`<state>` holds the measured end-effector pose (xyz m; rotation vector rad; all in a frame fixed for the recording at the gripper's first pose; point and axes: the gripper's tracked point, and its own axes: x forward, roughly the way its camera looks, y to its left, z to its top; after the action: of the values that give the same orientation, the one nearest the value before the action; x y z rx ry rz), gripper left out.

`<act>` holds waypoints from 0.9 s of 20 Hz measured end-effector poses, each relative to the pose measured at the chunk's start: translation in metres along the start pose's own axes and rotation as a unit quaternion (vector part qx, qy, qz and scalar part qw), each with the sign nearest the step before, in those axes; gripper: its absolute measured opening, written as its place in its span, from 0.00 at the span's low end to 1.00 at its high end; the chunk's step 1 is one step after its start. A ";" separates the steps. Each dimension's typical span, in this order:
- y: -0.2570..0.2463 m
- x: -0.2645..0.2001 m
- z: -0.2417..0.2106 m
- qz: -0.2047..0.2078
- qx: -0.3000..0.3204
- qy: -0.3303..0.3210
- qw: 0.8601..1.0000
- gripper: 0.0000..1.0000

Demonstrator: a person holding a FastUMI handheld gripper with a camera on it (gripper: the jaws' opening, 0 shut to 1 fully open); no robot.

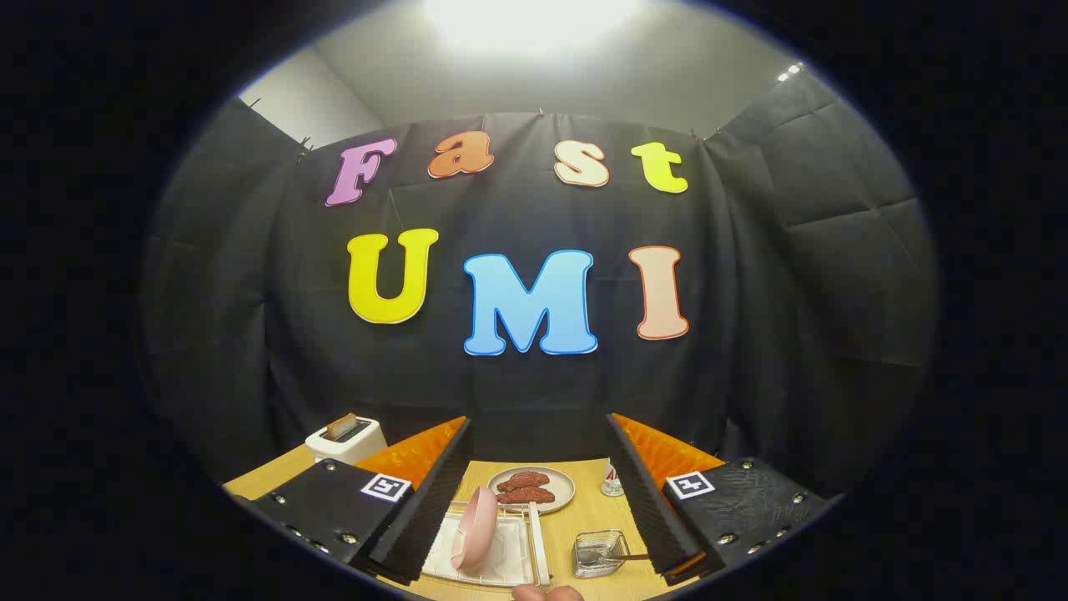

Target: Take the plate from the dish rack, then take the spoon from the basket and place it into the plate.

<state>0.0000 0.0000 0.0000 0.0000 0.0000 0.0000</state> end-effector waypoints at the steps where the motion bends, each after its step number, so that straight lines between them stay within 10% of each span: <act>1: 0.000 0.001 -0.002 -0.005 -0.001 0.006 1.000 0.96; 18: 0.021 0.016 0.001 -0.010 -0.002 0.038 0.999 0.96</act>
<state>0.0158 0.0213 0.0009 -0.0045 0.0762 -0.0190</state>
